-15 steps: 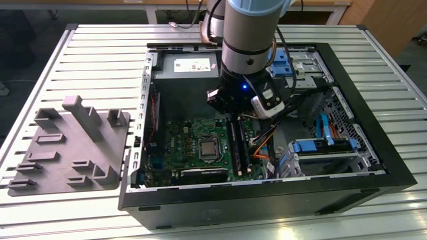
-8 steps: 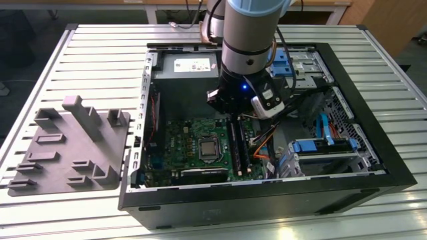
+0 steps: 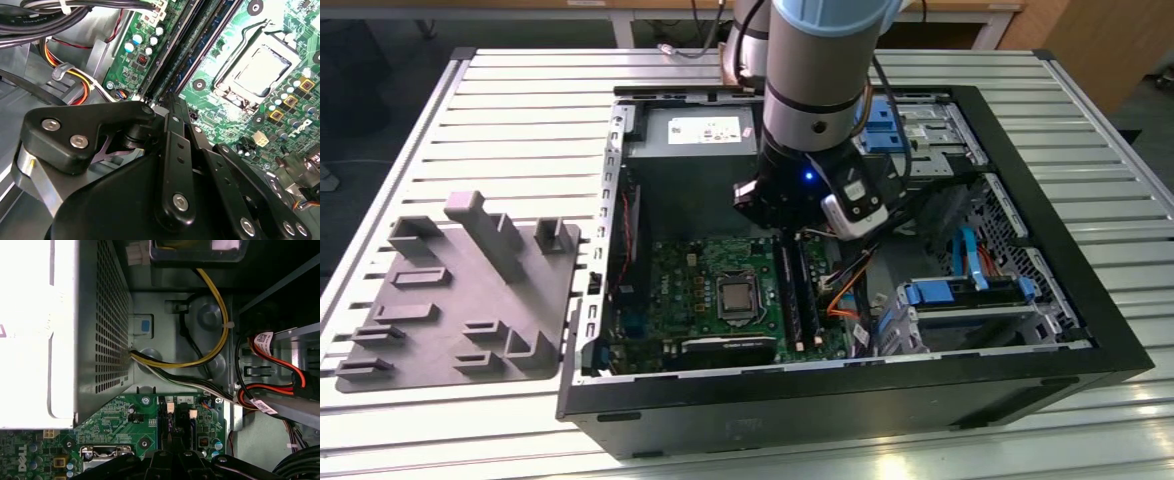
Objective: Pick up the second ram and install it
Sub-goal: 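Press down the second ram until it locks into place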
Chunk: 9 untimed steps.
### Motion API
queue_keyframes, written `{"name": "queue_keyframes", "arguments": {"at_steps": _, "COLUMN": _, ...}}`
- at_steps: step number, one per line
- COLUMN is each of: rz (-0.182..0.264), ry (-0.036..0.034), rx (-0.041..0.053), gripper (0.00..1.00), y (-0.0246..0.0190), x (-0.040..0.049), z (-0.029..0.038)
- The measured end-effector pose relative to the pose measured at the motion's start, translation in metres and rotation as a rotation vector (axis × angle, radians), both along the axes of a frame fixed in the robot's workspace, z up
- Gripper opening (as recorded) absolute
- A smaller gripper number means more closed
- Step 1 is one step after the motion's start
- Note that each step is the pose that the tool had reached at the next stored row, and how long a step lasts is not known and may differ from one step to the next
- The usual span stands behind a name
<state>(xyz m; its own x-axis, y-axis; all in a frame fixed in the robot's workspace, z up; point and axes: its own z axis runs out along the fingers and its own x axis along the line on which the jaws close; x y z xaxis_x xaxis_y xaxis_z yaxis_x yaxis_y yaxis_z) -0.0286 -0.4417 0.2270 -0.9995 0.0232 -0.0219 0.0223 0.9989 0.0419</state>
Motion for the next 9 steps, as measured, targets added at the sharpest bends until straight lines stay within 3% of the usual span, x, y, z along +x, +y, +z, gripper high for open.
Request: {"name": "queue_keyframes", "arguments": {"at_steps": 9, "rz": 0.000, "ry": 0.0000, "rx": 0.0002, "gripper": 0.11, "y": 0.0000, "x": 0.0000, "z": -0.0019}}
